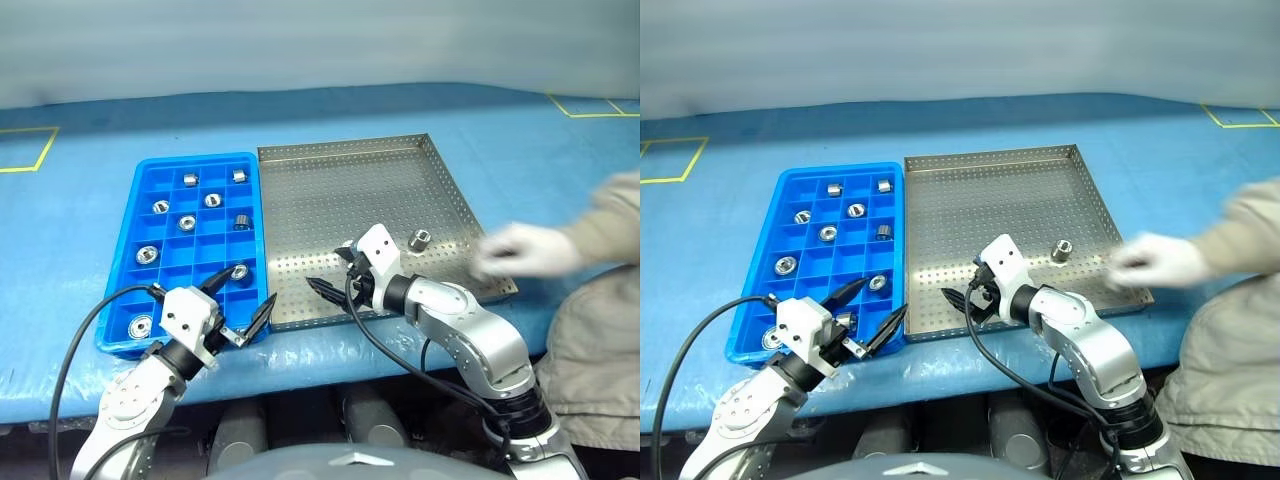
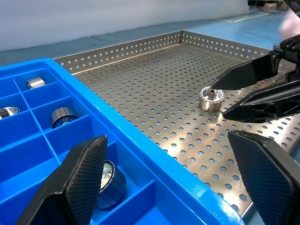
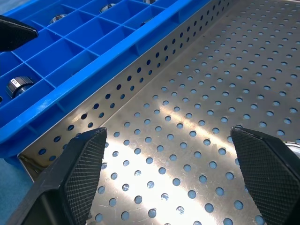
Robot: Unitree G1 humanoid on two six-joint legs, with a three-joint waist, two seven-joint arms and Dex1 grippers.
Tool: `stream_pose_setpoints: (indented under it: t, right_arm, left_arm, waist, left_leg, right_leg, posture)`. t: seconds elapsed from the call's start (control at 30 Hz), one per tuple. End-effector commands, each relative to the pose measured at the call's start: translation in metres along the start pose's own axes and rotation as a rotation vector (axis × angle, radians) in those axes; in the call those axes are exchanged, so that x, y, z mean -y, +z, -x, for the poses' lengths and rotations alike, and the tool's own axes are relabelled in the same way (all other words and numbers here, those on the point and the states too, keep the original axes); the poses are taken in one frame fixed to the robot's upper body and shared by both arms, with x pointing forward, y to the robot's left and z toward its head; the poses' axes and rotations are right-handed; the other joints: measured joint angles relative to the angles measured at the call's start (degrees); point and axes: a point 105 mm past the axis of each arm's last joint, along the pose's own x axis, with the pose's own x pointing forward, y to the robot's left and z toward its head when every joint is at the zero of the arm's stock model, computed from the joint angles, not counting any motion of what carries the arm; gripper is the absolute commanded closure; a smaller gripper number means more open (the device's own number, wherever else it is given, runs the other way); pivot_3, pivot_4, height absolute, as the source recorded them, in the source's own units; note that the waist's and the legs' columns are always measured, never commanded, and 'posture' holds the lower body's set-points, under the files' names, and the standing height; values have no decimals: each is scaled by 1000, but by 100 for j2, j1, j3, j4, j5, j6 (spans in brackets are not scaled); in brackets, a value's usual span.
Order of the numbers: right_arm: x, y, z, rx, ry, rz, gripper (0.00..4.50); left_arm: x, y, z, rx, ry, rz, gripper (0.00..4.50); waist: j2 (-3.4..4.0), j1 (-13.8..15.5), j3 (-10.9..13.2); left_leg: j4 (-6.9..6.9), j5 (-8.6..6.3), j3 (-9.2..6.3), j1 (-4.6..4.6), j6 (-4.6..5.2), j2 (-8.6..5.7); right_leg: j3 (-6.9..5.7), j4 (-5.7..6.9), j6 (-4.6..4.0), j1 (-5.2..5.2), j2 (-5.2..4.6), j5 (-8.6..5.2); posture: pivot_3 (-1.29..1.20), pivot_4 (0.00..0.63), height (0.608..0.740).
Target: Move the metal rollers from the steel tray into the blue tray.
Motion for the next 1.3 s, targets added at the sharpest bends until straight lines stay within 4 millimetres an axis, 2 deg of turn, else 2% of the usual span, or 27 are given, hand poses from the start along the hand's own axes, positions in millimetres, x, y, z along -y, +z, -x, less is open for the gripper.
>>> stream_pose_setpoints:
  t: [0.03,0.23,0.47,0.7,0.93,1.17,1.3]
  right_arm:
    - [-6,16,1,47,22,38,43]
    - [-3,21,0,58,16,54,43]
    - [27,41,-11,121,-146,47,43]
    - [49,33,-32,123,-272,-58,43]
    - [66,-1,-29,39,-360,-117,43]
    - [73,-41,-29,-57,-431,-161,43]
    - [64,-46,-27,-68,-400,-186,1292]
  left_arm:
    - [1,7,-1,29,-2,-13,0]
    - [-2,8,-2,34,21,-18,0]
    - [-1,9,-1,35,24,-16,0]
    - [2,10,0,38,27,-8,0]
    - [2,9,4,27,58,-2,0]
    - [4,8,6,30,61,6,0]
    - [4,7,8,26,73,8,0]
  waist:
    - [0,1,0]
    - [0,9,0]
    - [0,11,0]
    - [-1,43,-1]
    - [0,145,-1]
    - [-1,185,-5]
    - [-3,207,-6]
  left_leg:
    - [0,0,0,0,0,0]
    - [1,0,0,0,0,0]
    - [3,0,-1,1,0,0]
    - [-1,0,-2,-2,1,0]
    - [-1,0,-2,-2,1,-1]
    - [0,0,-2,17,1,0]
    - [-3,-1,-1,53,1,0]
  right_leg:
    - [0,0,0,0,0,0]
    - [0,0,2,1,0,1]
    - [1,2,3,2,1,4]
    - [1,0,3,0,0,5]
    - [1,0,4,1,1,5]
    - [1,-2,1,20,1,4]
    - [2,-9,-1,55,0,1]
  posture:
    - [-43,150,740]
    - [-24,150,740]
    - [-11,150,740]
    - [19,150,740]
    - [45,150,740]
    - [64,150,740]
    - [77,150,740]
